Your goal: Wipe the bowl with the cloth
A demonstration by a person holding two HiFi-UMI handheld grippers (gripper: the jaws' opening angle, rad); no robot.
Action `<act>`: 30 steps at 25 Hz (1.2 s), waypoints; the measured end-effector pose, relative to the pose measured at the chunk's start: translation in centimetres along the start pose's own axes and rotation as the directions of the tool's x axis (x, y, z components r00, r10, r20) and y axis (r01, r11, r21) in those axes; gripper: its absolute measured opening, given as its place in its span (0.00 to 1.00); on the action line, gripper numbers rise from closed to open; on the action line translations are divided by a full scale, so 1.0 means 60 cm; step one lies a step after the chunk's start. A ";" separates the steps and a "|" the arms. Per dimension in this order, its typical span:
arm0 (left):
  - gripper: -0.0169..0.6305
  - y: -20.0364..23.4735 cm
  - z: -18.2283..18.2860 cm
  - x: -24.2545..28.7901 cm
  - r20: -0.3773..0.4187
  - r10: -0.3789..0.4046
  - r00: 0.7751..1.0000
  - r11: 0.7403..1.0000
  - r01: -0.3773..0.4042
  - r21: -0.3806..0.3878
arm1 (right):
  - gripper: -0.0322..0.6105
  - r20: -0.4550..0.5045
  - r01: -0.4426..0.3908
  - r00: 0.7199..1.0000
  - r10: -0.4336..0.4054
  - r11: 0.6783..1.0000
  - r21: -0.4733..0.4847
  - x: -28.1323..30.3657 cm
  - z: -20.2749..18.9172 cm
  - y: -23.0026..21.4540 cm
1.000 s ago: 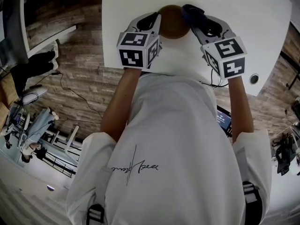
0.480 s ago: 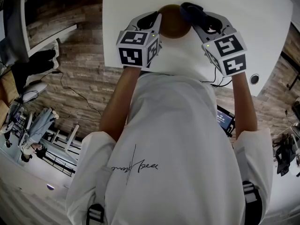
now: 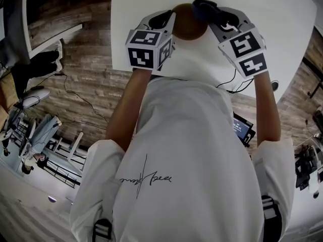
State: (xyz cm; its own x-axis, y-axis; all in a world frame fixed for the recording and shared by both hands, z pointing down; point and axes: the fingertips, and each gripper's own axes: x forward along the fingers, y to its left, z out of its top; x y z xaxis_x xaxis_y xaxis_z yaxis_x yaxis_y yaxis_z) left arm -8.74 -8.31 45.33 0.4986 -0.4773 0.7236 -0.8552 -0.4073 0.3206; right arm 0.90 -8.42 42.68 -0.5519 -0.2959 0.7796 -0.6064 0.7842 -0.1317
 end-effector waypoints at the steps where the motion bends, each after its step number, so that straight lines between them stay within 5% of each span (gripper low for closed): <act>1: 0.05 0.000 -0.001 -0.001 0.000 -0.001 1.000 1.000 0.001 0.000 | 0.19 -0.003 -0.001 1.000 0.001 1.000 -0.015 0.001 0.002 0.001; 8: 0.05 -0.002 0.007 0.001 0.000 -0.010 1.000 1.000 0.010 -0.024 | 0.19 -0.007 0.010 1.000 -0.012 0.986 -0.166 0.008 0.017 -0.005; 30: 0.04 0.005 0.001 -0.002 -0.006 -0.017 1.000 1.000 0.017 -0.010 | 0.19 0.013 -0.025 0.999 0.029 0.965 -0.262 0.026 0.033 0.005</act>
State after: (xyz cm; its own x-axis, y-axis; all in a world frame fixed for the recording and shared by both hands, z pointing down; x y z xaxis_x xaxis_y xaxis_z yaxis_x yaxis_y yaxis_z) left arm -9.06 -8.45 45.31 0.5120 -0.4658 0.7217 -0.8481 -0.4076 0.3386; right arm -1.30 -9.72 42.66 -0.5769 -0.2800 0.7673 -0.4218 0.9066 0.0138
